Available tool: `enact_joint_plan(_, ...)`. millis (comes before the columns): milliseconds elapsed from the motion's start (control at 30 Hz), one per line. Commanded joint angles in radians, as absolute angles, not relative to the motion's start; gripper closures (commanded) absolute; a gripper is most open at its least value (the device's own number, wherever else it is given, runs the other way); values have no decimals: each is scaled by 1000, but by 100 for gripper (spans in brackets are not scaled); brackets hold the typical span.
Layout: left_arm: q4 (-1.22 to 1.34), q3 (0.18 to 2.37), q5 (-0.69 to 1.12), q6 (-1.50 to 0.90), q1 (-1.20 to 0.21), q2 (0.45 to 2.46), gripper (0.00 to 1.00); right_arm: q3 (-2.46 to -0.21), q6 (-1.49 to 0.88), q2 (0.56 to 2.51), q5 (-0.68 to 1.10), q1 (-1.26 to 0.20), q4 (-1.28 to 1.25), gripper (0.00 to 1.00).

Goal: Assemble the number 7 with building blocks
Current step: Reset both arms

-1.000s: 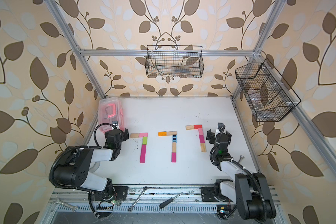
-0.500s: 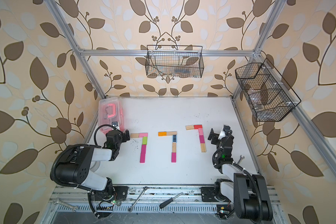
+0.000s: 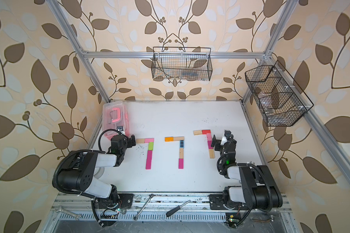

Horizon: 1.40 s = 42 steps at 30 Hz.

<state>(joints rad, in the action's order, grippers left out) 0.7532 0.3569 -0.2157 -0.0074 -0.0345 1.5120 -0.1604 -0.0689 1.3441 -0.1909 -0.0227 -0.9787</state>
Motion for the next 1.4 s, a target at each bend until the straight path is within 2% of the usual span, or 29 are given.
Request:
enact_joint_plan(0, 721, 410, -135, -28, 10, 1517, 1, -170, -44, 1338, -207, -31, -1019, 0)
enact_joint_plan(667, 732, 399, -135, -26, 11, 1507, 1, -176, -31, 1343, -218, -44, -1015, 0)
enact_joint_plan(933, 732, 399, -137, -27, 11, 1507, 1, -159, 38, 1341, 88, 1, -1038, 0)
enact_joint_plan(1100, 732, 400, -135, -27, 11, 1505, 1, -187, -6, 1345, -130, -33, -996, 0)
enact_joint_plan(1367, 732, 399, -136, -28, 11, 1506, 1, -197, -11, 1350, -101, -20, -982, 0)
